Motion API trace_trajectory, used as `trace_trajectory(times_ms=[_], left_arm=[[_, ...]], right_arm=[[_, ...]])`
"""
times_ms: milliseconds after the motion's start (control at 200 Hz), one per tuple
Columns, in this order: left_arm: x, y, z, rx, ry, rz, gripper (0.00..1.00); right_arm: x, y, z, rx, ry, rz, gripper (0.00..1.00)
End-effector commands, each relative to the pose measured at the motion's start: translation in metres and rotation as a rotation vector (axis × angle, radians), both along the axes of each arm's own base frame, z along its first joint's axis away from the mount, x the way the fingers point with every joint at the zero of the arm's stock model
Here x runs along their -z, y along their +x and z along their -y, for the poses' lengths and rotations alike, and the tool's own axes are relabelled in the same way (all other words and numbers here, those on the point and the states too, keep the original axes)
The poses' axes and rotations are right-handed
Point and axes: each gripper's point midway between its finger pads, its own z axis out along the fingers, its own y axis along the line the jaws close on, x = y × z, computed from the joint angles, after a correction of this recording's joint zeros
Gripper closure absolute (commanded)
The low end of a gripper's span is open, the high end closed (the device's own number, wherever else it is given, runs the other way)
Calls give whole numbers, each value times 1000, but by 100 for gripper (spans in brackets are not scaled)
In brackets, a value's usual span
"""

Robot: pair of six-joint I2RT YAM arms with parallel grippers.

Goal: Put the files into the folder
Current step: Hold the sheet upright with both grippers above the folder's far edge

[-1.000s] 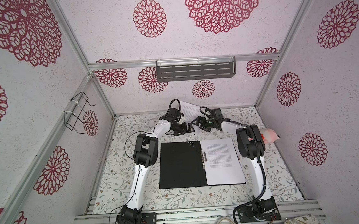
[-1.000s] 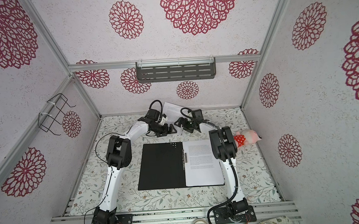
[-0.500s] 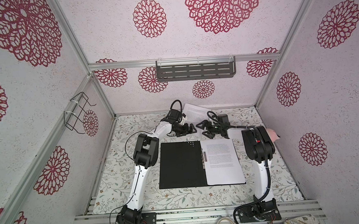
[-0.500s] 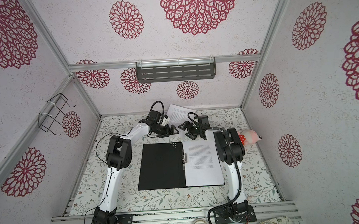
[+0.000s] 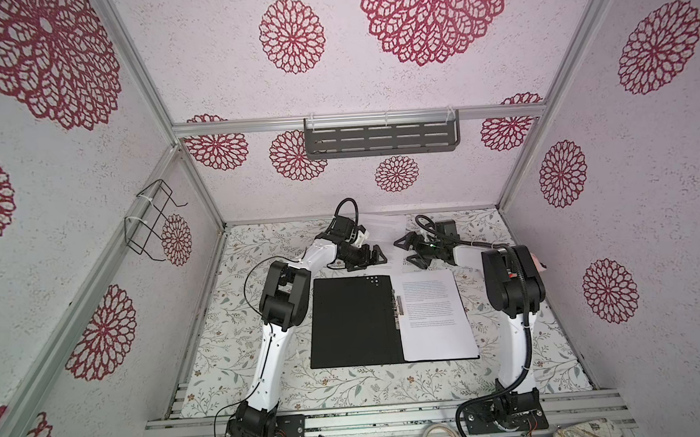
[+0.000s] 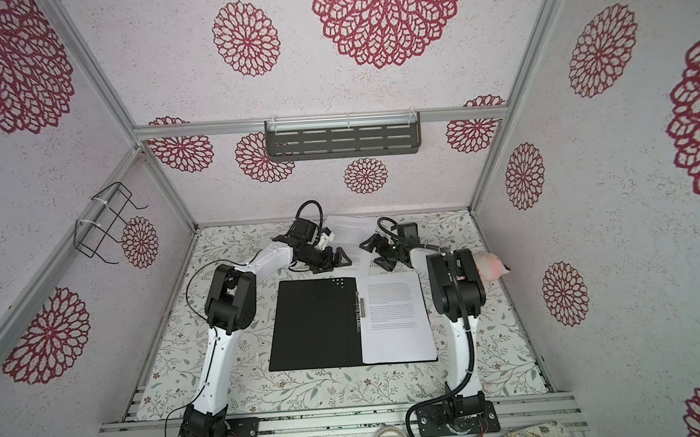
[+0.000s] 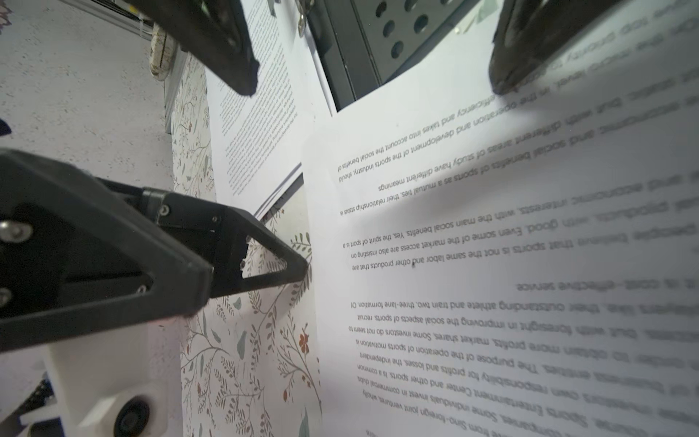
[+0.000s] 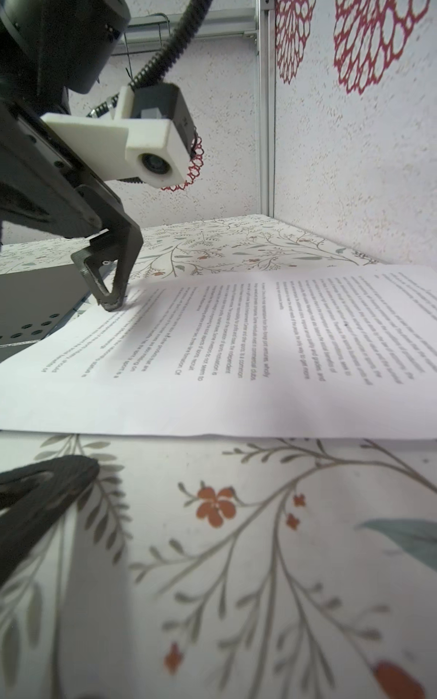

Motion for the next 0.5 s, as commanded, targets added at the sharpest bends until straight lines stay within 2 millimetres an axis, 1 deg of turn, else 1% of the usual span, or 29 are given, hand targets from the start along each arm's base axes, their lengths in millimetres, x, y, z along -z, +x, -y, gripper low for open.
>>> trace_trajectory(times_ms=[0, 80, 135, 225, 315, 385, 450, 495], left_arm=[[30, -37, -9, 13, 86, -167, 1], [21, -44, -6, 35, 68, -158, 1], [13, -45, -3, 44, 44, -145, 1], [-3, -41, 1, 49, 10, -125, 0], [-24, -34, 5, 41, -34, -97, 0], [-38, -24, 3, 12, -62, -73, 0], [-48, -14, -3, -13, -76, -48, 0], [-49, -7, -10, -35, -68, -37, 0]], right_arm=[[-33, -6, 1, -37, -26, 60, 6], [-39, -9, 5, -51, -54, 81, 6], [-42, -8, 9, -59, -92, 100, 6], [-38, -8, 13, -81, -152, 89, 6], [-33, -9, 16, -93, -192, 74, 7], [-33, -10, 15, -104, -199, 83, 7], [-31, -12, 12, -123, -205, 80, 7], [-29, -14, 8, -144, -207, 78, 8]])
